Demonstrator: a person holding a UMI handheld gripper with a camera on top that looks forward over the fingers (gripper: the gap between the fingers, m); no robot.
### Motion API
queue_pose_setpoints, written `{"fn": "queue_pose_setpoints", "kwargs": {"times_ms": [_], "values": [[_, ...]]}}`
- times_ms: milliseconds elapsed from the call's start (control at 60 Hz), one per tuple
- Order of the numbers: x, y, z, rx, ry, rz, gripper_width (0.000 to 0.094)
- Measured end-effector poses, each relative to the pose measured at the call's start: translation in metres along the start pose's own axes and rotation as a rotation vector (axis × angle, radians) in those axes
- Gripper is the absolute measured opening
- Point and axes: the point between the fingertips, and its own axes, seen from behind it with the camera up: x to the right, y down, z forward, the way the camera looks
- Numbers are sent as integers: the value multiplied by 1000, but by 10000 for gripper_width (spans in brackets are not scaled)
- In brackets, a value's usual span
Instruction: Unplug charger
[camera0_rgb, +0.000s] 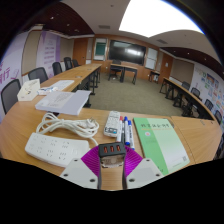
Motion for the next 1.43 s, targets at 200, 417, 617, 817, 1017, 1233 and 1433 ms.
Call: {"fn": "queue_pose_setpoints", "kwargs": {"times_ms": [200, 417, 617, 817, 1017, 1233, 1433], "values": [[1, 55, 0, -95, -62, 10, 400], [5, 47, -18, -68, -67, 18, 824], [4, 15, -86, -7, -24, 37, 852], [-14, 1, -185, 36, 25, 63, 858], [-32, 17, -280, 43, 63, 58, 855], [-38, 32, -336, 54, 72, 89, 856], [-35, 32, -354, 71, 78, 80, 856]]}}
